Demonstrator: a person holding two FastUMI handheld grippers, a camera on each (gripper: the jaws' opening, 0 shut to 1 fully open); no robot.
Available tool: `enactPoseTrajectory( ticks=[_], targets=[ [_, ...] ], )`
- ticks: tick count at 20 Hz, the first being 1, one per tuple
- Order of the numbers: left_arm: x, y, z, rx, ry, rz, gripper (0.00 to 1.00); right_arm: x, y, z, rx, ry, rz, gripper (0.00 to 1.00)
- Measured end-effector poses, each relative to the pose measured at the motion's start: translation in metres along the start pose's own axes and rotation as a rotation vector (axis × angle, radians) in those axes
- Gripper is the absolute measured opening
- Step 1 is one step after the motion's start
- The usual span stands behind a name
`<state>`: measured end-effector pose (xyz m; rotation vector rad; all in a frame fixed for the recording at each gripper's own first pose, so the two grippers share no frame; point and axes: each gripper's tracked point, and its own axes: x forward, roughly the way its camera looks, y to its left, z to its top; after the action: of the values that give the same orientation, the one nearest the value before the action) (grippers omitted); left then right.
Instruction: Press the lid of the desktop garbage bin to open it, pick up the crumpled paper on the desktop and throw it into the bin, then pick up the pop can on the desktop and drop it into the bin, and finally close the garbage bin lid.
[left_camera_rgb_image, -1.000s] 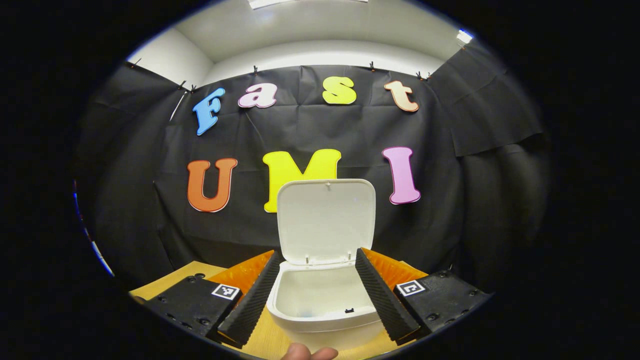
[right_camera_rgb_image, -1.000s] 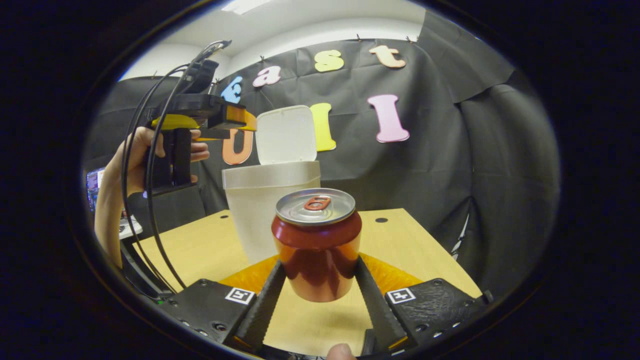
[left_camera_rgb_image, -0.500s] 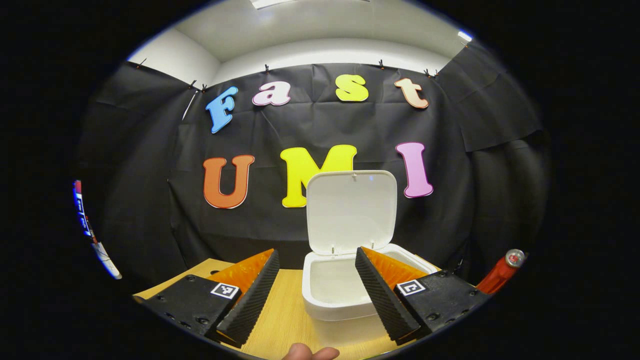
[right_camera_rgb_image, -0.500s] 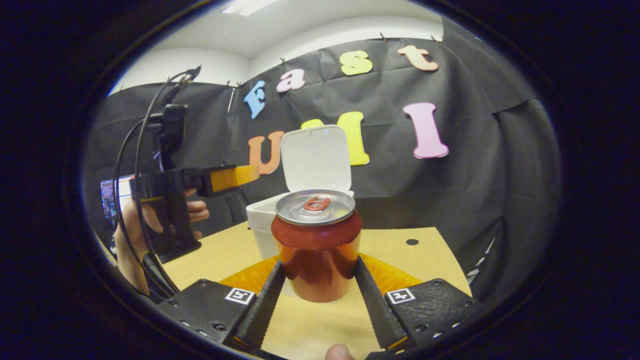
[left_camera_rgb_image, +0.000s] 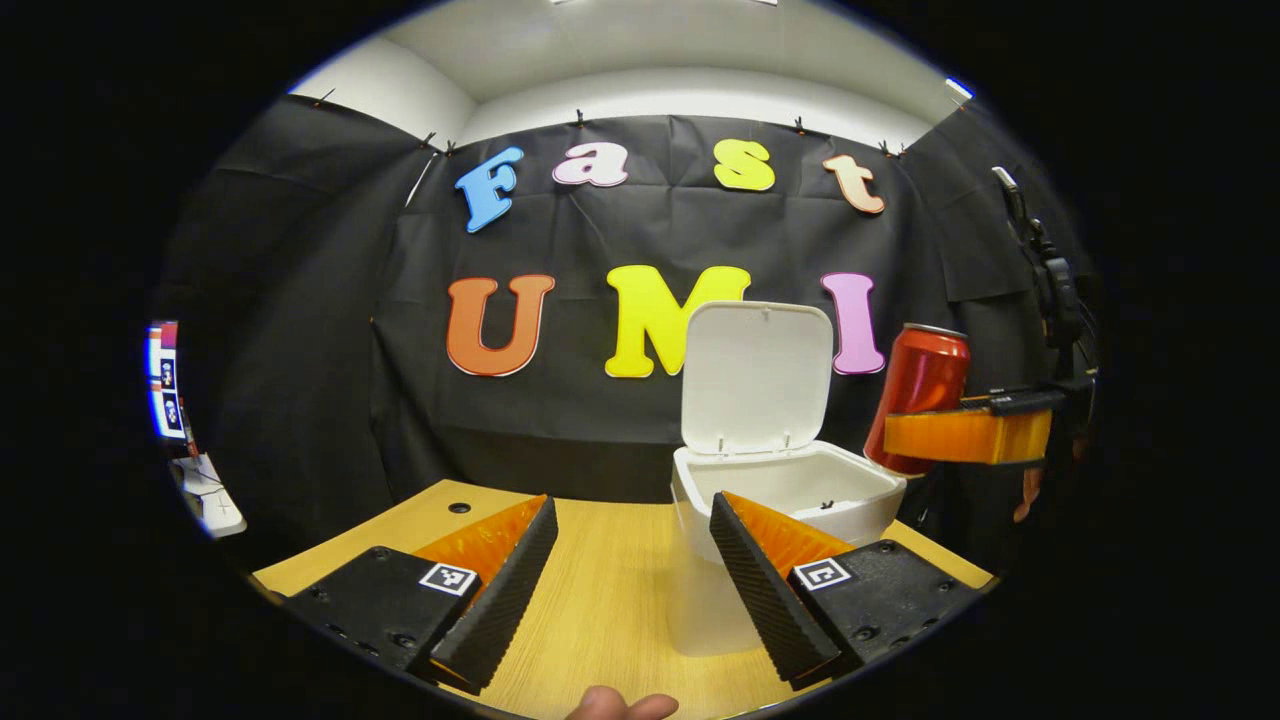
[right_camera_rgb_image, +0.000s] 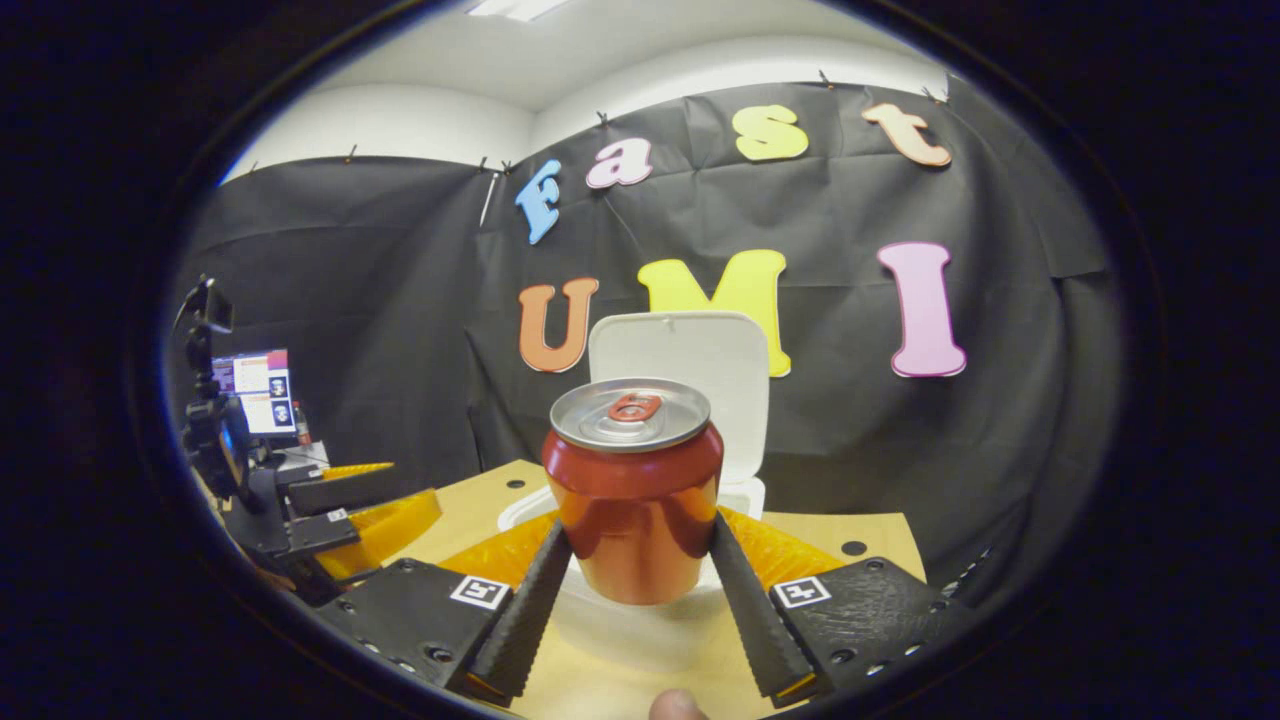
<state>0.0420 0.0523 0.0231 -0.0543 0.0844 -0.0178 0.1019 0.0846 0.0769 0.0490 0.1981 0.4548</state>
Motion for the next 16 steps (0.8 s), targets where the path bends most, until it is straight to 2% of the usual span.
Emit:
enactPoseTrajectory(
  ticks=[3,7,12,16],
  targets=[
    [-0.008,0.019,-0.001,0.005,0.003,0.036,0.99,0.043,-0.008,0.009,-0.016,0.018,-0.043,0.81],
    [-0.013,0.027,0.000,0.035,-0.001,0.043,0.99,0.079,-0.002,0.001,0.026,0.057,-0.050,0.80],
    [-0.015,0.030,0.000,0.052,0.000,0.047,0.99,0.100,-0.006,-0.005,0.045,0.074,-0.084,0.81],
    [-0.012,0.026,-0.002,0.040,0.007,0.036,0.99,0.100,-0.009,-0.003,0.051,0.068,-0.093,0.81]
  ],
)
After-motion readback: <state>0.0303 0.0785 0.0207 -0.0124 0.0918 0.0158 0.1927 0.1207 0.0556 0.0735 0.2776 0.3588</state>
